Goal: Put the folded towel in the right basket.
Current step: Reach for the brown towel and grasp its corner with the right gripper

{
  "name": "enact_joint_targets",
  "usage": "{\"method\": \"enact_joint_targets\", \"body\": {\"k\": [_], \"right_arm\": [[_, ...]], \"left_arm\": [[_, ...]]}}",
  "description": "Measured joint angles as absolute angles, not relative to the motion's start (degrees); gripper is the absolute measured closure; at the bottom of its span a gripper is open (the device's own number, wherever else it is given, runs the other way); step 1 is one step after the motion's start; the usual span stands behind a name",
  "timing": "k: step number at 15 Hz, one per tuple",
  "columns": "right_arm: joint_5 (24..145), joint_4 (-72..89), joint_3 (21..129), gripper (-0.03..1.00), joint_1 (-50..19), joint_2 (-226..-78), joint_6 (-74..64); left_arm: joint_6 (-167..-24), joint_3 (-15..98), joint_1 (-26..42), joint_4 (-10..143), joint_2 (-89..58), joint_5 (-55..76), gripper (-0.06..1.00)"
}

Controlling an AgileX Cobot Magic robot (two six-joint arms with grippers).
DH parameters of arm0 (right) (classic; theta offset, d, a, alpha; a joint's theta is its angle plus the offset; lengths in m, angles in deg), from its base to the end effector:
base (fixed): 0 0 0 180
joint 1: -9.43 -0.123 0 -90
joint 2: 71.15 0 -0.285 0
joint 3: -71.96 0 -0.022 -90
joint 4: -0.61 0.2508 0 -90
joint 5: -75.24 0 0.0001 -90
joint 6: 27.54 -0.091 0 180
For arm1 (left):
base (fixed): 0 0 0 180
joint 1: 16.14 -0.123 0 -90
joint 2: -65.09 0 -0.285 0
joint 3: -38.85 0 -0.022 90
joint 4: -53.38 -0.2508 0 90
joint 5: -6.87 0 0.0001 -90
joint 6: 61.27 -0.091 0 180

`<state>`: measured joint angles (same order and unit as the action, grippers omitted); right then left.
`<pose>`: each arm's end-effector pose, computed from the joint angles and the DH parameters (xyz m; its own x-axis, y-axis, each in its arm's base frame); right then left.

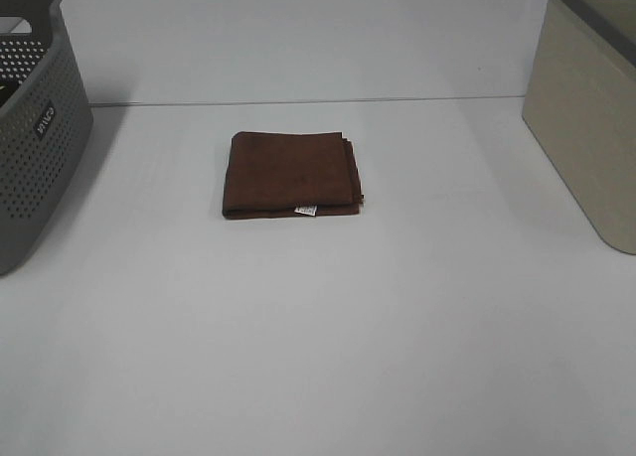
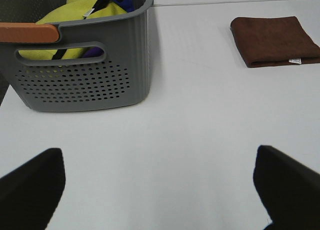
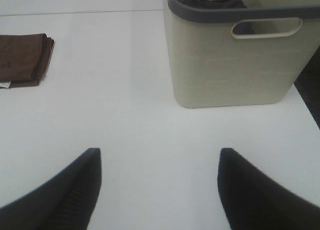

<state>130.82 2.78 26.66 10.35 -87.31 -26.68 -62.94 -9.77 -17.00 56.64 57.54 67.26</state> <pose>0.0171 0.0026 0.3001 -0.4543 0.0137 -0.8907 -0.0089 0.9998 0.0199 -0.0051 -0.0046 0.2777 -0.4464 -0.0057 -0.8948 0.0297 0.9993 -0.0212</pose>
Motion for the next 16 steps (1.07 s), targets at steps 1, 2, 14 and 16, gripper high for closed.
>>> {"method": "enact_joint_targets", "body": {"k": [1,2,14,16], "right_arm": [[128.47,2.78,28.49,0.33,10.35,-91.14,-26.68],[126.75,2.90,30.61,0.33,10.35,-95.96,-26.68],[128.70,20.55,66.48,0.33,10.35,-152.79,-14.88],[130.30,24.44,75.36,0.33,10.35,-164.25,-12.25]], "left_arm": [[-62.94,-9.77,-17.00,56.64,57.54,67.26,-0.03],[-62.94,-9.77,-17.00,56.64,57.54,67.26,-0.03],[-62.94,-9.77,-17.00,56.64,57.54,67.26,-0.03],[-62.94,-9.77,-17.00,56.64,57.54,67.26,-0.03]]}}
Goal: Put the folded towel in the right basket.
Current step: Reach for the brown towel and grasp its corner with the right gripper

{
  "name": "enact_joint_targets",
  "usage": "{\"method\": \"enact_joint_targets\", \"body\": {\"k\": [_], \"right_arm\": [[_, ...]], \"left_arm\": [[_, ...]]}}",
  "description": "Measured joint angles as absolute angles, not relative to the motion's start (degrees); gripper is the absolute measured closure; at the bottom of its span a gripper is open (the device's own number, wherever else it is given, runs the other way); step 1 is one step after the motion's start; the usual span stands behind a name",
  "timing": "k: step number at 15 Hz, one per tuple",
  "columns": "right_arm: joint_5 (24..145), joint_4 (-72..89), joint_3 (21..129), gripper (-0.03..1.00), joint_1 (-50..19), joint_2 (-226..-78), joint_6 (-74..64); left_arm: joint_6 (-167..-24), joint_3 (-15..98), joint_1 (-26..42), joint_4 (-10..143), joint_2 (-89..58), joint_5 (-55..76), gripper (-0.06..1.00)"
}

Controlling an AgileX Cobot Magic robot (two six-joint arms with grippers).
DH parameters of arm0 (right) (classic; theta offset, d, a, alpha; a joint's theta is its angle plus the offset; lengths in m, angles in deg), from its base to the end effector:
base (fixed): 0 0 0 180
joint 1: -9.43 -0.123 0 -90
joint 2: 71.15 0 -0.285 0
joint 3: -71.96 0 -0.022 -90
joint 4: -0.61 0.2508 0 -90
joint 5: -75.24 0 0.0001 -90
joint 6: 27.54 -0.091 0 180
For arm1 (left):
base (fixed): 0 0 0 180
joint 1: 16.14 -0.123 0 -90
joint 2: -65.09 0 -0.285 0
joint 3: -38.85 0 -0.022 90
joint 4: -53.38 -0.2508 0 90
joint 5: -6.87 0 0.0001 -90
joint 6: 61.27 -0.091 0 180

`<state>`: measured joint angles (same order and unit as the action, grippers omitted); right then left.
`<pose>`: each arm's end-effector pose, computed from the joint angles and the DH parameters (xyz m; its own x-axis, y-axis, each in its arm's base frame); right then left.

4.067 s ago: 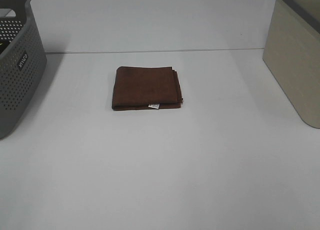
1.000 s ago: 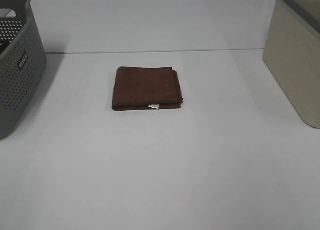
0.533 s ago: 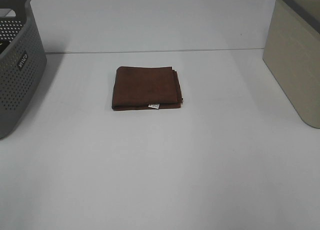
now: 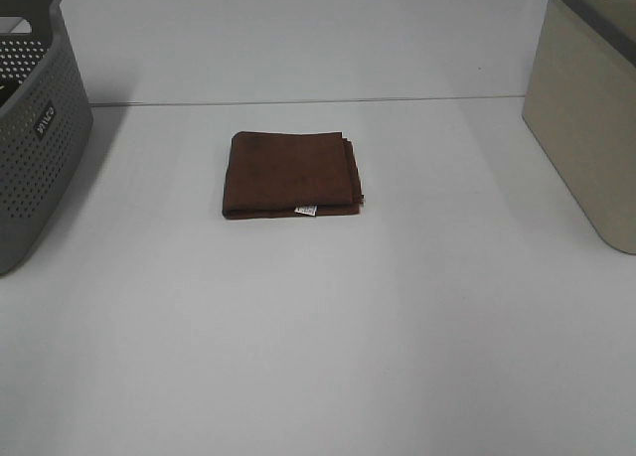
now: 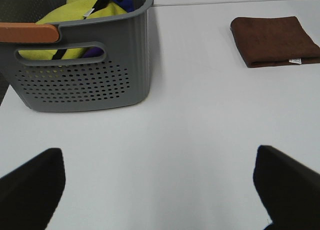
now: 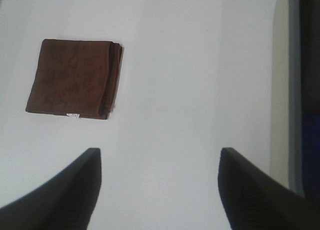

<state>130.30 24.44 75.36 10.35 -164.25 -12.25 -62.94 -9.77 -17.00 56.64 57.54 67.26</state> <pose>0.3189 0.0250 0.3629 -0.7877 -0.0054 -0.6160 -0.2023 0.9468 0.2504 -0.0051 -0.0046 0.2777 -0.4464 -0.0057 -0.8948 0.0297 0.9993 -0.0212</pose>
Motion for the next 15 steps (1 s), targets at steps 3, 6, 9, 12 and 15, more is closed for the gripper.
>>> {"method": "enact_joint_targets", "body": {"k": [3,6,9,12,15], "right_arm": [[130.30,26.85,79.31,0.33,7.83,-171.70,-9.32],[130.53,28.11,82.47,0.33,1.12,-179.32,-8.98],[131.51,31.26,86.88,0.33,-2.89,-186.94,-9.15],[136.03,38.14,94.55,0.32,-3.40,-197.77,-10.13],[139.70,40.26,102.81,0.26,-3.40,-206.82,-10.58]], "left_arm": [[-62.94,-9.77,-17.00,56.64,57.54,67.26,-0.03],[-62.94,-9.77,-17.00,56.64,57.54,67.26,-0.03],[-62.94,-9.77,-17.00,56.64,57.54,67.26,-0.03],[-62.94,-9.77,-17.00,56.64,57.54,67.26,-0.03],[-62.94,-9.77,-17.00,56.64,57.54,67.26,-0.03]]}}
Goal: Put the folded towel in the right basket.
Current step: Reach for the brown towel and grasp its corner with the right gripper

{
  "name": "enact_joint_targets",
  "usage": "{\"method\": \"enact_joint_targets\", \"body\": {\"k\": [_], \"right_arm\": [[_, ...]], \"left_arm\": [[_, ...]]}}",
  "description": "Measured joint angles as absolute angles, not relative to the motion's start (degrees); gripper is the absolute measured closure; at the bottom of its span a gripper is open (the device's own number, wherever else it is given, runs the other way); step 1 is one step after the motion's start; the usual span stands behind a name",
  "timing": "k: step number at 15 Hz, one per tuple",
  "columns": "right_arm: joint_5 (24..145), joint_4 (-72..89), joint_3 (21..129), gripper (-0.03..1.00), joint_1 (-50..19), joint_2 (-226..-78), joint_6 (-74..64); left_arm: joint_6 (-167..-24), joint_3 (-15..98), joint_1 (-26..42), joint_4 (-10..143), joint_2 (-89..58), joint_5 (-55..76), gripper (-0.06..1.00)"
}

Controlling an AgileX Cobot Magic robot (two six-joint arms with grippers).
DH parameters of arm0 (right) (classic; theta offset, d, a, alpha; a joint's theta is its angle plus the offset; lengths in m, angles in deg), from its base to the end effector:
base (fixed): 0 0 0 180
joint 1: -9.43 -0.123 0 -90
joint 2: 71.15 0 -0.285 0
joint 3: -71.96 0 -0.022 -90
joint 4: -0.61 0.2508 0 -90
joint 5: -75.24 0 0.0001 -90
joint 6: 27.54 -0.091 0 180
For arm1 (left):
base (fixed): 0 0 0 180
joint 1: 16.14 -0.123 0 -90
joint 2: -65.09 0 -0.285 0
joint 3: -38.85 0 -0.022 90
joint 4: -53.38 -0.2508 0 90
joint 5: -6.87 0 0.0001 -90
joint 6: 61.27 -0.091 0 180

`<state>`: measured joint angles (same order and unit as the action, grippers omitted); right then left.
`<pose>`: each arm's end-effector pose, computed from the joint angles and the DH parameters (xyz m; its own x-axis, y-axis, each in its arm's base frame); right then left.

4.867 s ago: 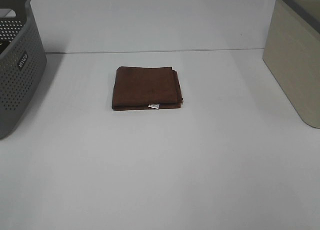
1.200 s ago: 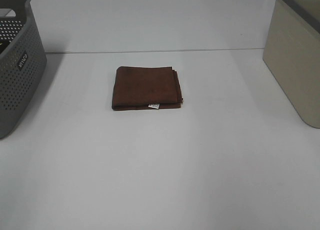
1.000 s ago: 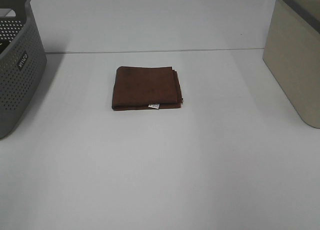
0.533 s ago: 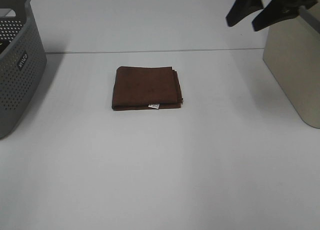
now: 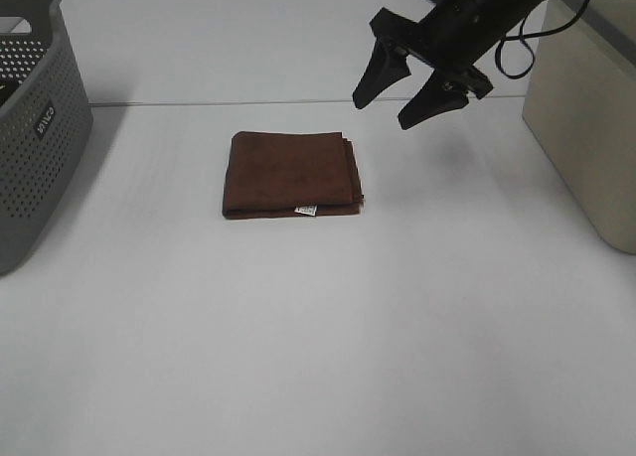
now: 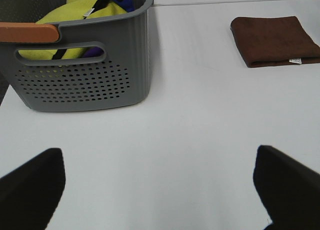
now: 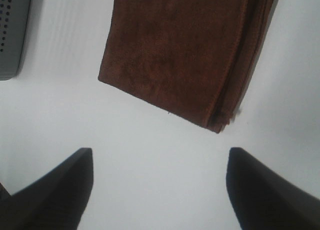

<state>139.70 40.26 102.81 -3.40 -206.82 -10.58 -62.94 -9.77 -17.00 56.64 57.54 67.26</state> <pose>0.4501 0.1563 0.2081 -0.9477 -0.1763 -0.2662 -0.3014 0.7690 0.5638 -0.0051 -0.0046 0.2777 -0.4464 -0.0057 -0.8948 0.0297 0.9993 -0.0212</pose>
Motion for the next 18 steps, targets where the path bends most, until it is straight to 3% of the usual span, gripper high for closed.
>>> {"method": "enact_joint_targets", "body": {"k": [6,18], "right_arm": [[140.45,40.77,115.81,0.23,-3.40,-221.61,-13.11],[134.83,46.73,117.42,0.23,-3.40,-228.94,-11.67]], "left_arm": [[-62.94,-9.77,-17.00,56.64,57.54,67.26,-0.03],[-62.94,-9.77,-17.00,56.64,57.54,67.26,-0.03]]}}
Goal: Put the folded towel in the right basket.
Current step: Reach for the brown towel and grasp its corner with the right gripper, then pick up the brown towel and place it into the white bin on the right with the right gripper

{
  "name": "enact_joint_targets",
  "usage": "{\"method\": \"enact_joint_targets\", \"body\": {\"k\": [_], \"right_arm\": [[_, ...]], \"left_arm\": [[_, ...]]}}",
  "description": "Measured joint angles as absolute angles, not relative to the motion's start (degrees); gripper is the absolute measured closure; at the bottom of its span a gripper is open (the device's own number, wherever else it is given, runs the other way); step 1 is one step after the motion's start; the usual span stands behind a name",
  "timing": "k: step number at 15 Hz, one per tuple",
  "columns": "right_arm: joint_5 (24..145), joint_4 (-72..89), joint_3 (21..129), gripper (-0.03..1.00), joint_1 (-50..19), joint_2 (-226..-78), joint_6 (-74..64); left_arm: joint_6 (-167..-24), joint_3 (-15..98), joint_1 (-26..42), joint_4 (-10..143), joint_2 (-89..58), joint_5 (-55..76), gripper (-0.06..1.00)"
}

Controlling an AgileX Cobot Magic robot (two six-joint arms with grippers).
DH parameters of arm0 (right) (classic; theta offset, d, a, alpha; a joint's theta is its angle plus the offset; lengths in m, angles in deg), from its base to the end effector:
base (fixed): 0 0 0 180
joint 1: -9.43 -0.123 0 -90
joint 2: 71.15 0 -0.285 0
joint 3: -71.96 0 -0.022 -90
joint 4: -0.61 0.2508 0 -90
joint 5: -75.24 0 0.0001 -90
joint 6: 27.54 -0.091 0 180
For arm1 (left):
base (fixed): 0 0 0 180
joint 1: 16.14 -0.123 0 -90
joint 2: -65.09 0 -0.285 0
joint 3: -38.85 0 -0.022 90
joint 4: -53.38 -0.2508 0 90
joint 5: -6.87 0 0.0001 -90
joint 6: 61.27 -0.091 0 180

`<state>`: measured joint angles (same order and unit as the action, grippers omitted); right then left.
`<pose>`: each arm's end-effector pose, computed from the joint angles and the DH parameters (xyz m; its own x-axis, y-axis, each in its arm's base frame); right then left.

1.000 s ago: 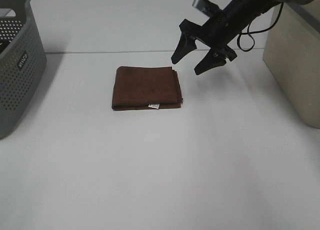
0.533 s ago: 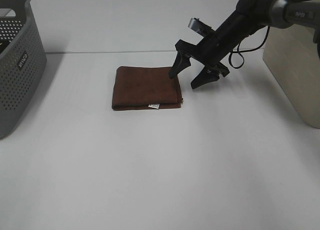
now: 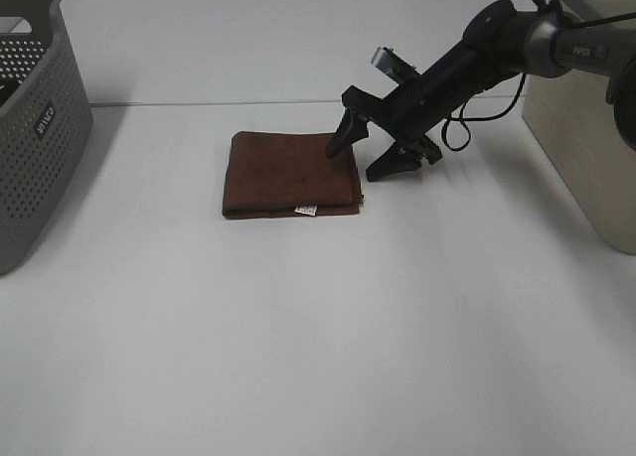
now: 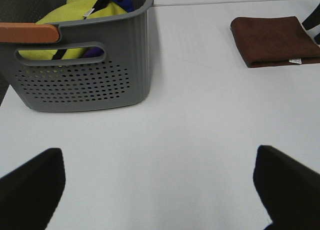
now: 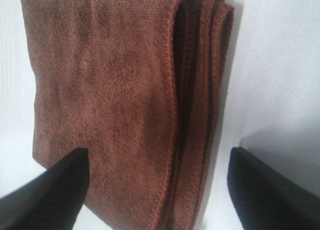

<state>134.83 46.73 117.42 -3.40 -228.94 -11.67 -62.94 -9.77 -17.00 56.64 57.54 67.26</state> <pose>0.5003 0.1720 0.0880 -0.9821 -0.0581 -0.1793 -0.1616 0.7493 0.6422 -0.0051 -0.0046 0.2777 -0.4464 -0.0057 -0.8948 0.0297 0.9993 -0.0212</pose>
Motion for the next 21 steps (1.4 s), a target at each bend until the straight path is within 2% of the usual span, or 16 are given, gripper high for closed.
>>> {"method": "enact_joint_targets", "body": {"k": [4,6,7,9,10,15,21], "right_arm": [[132.31,47.93,117.47,0.30,-5.75,-229.57,-10.01],[131.39,47.88,117.47,0.41,-5.92,-229.69,-10.01],[131.16,47.65,117.47,0.52,-6.04,-230.26,-10.01],[130.88,47.36,117.47,0.81,-6.04,-230.54,-10.01],[130.88,47.53,117.47,0.91,-6.04,-230.60,-10.01],[131.68,45.93,117.30,0.91,-6.10,-226.31,-8.92],[132.42,27.94,117.30,0.91,-6.10,-206.31,-10.13]], "left_arm": [[-62.94,-9.77,-17.00,56.64,57.54,67.26,-0.03],[-62.94,-9.77,-17.00,56.64,57.54,67.26,-0.03],[-62.94,-9.77,-17.00,56.64,57.54,67.26,-0.03],[-62.94,-9.77,-17.00,56.64,57.54,67.26,-0.03],[-62.94,-9.77,-17.00,56.64,57.54,67.26,-0.03],[-62.99,-9.77,-17.00,56.64,57.54,67.26,-0.03],[-62.99,-9.77,-17.00,56.64,57.54,67.26,-0.03]]}}
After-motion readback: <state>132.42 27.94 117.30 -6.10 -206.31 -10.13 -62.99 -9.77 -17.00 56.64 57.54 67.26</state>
